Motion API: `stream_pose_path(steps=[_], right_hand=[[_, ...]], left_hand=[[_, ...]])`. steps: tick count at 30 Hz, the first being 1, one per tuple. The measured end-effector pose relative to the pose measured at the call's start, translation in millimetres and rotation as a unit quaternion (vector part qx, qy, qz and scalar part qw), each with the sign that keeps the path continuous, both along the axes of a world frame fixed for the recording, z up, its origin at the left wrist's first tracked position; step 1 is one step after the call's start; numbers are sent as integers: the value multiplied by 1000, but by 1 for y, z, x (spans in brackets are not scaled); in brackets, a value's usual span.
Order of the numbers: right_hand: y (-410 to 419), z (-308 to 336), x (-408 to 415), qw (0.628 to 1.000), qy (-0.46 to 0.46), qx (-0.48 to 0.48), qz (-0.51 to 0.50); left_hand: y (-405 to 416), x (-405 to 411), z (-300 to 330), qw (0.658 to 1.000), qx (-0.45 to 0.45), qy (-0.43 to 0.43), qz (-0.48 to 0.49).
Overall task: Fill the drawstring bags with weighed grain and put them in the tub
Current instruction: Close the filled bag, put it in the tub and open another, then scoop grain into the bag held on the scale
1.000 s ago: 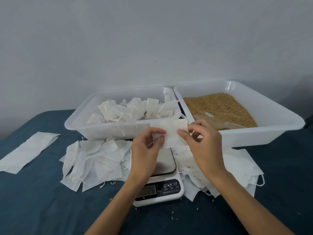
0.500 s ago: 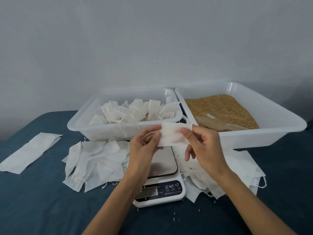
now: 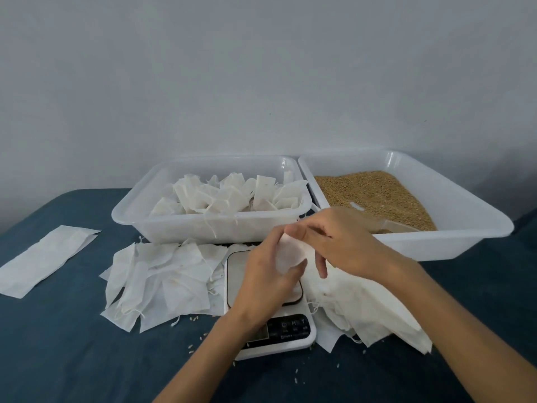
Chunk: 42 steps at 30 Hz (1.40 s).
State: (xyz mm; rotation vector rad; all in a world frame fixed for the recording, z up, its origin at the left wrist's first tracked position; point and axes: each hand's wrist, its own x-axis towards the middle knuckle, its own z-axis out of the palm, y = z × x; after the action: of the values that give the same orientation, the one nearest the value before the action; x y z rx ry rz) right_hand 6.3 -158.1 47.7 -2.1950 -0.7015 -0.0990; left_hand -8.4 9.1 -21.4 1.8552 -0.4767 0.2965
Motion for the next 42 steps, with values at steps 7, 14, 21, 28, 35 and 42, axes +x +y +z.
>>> stream_pose_path(steps=[7,14,21,28,35,42], right_hand=[[-46,35,27,989,14,126,-73],[-166,-14,103,863,145,-395,-281],[-160,-23,111,855,100,-454,-231],[-190,15,102,852,125,-445,-247],[-154,8,110,817,73,-486,-301],[-115,1,143,823,57,-481,-298]], left_hand=[[2,1,3,988,-137,70,15],[2,7,-1,976,-195,97,6],[4,14,-7,973,-200,104,40],[8,19,-9,975,-193,89,64],[7,19,-12,976,-185,91,75],[5,20,-13,975,-187,93,77]])
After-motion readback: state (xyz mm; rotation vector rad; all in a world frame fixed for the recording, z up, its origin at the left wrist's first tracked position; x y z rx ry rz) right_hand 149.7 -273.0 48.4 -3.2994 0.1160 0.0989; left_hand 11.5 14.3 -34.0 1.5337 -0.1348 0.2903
